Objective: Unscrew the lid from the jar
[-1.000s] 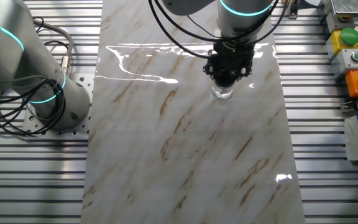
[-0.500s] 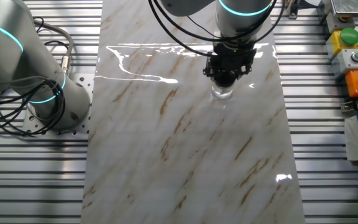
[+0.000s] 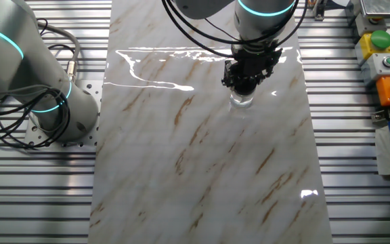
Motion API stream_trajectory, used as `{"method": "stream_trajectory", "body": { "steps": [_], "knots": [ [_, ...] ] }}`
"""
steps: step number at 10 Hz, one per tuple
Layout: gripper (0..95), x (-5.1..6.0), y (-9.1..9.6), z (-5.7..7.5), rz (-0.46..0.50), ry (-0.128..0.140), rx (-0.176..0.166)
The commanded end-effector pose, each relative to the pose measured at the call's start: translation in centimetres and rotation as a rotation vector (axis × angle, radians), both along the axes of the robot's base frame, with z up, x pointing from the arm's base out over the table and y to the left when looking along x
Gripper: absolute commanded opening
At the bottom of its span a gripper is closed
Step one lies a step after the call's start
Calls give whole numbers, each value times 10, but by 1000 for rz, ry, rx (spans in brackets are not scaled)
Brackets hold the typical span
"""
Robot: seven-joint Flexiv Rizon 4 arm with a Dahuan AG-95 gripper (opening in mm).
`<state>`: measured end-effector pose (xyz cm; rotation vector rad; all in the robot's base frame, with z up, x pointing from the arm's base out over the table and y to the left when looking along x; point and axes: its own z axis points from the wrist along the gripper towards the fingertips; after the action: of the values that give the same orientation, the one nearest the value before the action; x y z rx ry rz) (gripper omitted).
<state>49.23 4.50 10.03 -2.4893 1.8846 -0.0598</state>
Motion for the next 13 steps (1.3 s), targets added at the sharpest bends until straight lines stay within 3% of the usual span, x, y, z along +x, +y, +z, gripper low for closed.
{"method": "stream_trajectory", "body": {
  "steps": [1,6,13],
  "knots": [
    [0,1,0,0,87,0,-18],
    [0,1,0,0,202,4,-34],
    [0,1,1,5,290,5,-16]
  ]
}}
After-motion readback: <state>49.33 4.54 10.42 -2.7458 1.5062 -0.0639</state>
